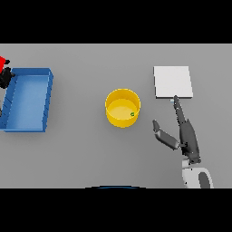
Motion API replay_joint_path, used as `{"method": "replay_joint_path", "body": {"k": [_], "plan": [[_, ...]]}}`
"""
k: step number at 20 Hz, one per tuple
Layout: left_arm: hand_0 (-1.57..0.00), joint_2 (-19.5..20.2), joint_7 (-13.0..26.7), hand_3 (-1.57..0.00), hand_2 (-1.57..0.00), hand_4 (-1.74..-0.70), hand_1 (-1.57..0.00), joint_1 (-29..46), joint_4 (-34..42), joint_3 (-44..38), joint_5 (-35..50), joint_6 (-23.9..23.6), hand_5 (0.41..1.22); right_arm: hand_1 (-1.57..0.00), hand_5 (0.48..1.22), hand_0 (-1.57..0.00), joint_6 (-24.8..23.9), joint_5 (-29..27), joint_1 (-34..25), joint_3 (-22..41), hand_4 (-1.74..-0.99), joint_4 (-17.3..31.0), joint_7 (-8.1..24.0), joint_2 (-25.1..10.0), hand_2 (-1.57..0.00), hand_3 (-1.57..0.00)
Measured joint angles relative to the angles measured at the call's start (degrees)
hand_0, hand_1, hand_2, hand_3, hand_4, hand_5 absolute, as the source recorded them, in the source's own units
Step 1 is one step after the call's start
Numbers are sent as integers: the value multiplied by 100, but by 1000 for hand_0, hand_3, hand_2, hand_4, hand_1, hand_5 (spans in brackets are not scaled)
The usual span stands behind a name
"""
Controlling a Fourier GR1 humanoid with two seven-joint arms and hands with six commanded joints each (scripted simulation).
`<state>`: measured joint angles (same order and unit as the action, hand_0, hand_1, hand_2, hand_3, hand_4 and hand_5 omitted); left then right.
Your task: Pick up the red beaker and tilt it to pour out 1 green nut into yellow bowl. Pick up the yellow bowl and place it on the metallic measuring scale.
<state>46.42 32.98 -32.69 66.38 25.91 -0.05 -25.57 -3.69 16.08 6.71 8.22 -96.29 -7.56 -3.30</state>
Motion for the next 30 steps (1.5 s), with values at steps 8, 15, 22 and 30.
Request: {"method": "replay_joint_path", "body": {"k": [8,15,22,30], "plan": [[-1564,151,199,-1362,-1432,-1374,-1449,205,64,423,114,-120,830,1,663,1,42,-80,-27,-63,-1192,68,-100,-57,1,1],[-381,595,152,-295,-313,-851,-309,403,700,498,887,1407,698,1,667,1,15,3,157,-2,-1187,-42,-98,-53,1,1],[-79,461,-69,-61,-65,-783,-64,299,514,395,935,1333,674,1,660,1,-42,185,159,127,-1195,-115,120,24,1,1],[-12,371,-342,-9,-10,-786,-10,343,465,285,1035,1219,704,1,707,1,535,673,-580,420,-1234,44,124,-629,1,1]]}}
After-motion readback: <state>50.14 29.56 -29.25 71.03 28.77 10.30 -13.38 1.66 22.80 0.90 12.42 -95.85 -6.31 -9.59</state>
